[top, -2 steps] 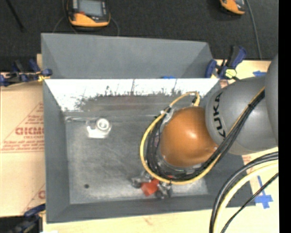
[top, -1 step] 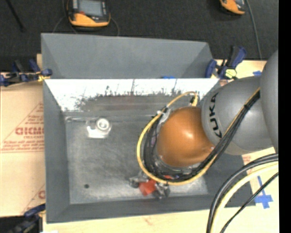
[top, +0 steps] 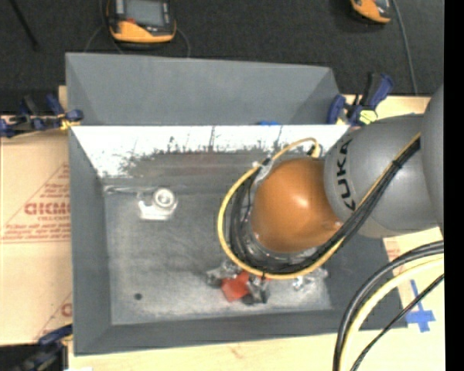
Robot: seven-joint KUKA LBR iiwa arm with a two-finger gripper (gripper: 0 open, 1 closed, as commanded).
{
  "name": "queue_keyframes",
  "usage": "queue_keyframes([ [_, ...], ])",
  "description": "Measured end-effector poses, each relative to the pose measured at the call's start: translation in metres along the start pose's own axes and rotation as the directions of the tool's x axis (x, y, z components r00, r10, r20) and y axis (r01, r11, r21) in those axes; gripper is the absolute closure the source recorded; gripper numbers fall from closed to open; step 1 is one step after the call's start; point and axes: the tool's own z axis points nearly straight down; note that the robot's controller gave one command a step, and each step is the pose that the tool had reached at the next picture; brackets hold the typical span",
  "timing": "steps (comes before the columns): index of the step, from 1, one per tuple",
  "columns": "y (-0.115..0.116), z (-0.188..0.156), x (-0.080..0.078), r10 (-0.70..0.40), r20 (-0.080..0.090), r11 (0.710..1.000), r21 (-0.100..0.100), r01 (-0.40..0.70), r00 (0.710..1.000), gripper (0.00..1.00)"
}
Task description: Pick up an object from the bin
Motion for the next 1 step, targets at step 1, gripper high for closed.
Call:
queue_keyframes([
  [1, 0.0057, -0.0639, -0.0062, 0.002, 0.002, 1.000, 0.003, -0.002, 1.000, 1.00],
])
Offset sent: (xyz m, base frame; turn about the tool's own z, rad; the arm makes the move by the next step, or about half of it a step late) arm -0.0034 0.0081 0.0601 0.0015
